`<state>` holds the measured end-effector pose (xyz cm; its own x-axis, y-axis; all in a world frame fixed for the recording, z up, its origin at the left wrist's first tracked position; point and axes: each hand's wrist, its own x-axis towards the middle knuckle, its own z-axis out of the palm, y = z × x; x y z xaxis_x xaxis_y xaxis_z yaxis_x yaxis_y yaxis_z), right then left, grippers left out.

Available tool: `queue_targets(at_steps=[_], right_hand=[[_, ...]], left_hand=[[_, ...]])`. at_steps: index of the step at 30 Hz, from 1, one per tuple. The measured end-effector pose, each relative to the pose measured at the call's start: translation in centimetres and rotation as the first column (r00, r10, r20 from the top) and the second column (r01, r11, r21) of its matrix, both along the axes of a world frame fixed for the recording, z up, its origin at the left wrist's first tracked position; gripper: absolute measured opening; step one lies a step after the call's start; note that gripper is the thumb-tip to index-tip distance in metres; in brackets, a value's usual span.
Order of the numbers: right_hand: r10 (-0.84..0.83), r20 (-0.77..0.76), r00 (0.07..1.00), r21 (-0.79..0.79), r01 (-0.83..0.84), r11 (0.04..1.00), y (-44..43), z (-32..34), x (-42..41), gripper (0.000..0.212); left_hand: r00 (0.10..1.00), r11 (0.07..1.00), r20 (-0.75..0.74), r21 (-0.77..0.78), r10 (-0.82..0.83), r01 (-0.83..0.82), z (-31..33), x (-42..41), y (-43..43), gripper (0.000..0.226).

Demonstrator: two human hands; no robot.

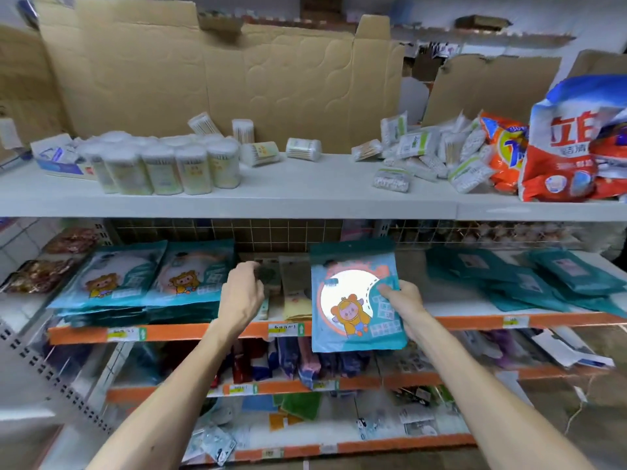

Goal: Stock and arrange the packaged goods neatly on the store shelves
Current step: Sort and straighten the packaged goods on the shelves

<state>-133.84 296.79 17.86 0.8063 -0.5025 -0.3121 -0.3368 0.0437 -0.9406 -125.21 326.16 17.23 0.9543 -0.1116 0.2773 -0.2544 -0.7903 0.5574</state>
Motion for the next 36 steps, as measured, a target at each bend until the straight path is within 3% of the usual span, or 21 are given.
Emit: queue_targets(at_steps=[12, 23, 26, 29, 33, 36], right_hand=[[-0.073, -0.032, 0.997, 0.110, 0.076, 0.991, 0.7, -3.7, -5.9, 0.017], [-0.100, -0.072, 0.992, 0.035, 0.103, 0.994, -1.6, -4.8, 2.6, 0.014], [-0.127, -0.084, 0.988, 0.024, 0.129, 0.991, -2.5, -4.9, 6.0, 0.007], [-0.167, -0.113, 0.979, -0.001, 0.168, 0.986, -3.7, -5.8, 8.7, 0.017], [-0.170, -0.158, 0.973, -0.013, 0.170, 0.985, -5.0, -7.1, 10.1, 0.020], [-0.190, -0.141, 0.972, 0.019, 0.194, 0.981, -6.0, -7.7, 10.7, 0.023]], left_hand=[[0.980, 0.997, -0.184, -0.001, -0.080, 0.081, -3.8, -7.1, 1.4, 0.039], [0.948, 0.992, -0.293, -0.010, -0.125, 0.128, -6.1, 1.3, -2.8, 0.043], [0.909, 0.977, -0.400, 0.118, -0.119, 0.180, -7.3, 4.8, -5.0, 0.044], [0.865, 0.926, -0.491, 0.270, -0.105, 0.266, -9.3, 7.2, -7.3, 0.056], [0.877, 0.790, -0.479, 0.529, -0.023, 0.309, -13.1, 8.1, -9.7, 0.074], [0.901, 0.774, -0.433, 0.579, 0.023, 0.258, -14.5, 8.2, -10.3, 0.084]])
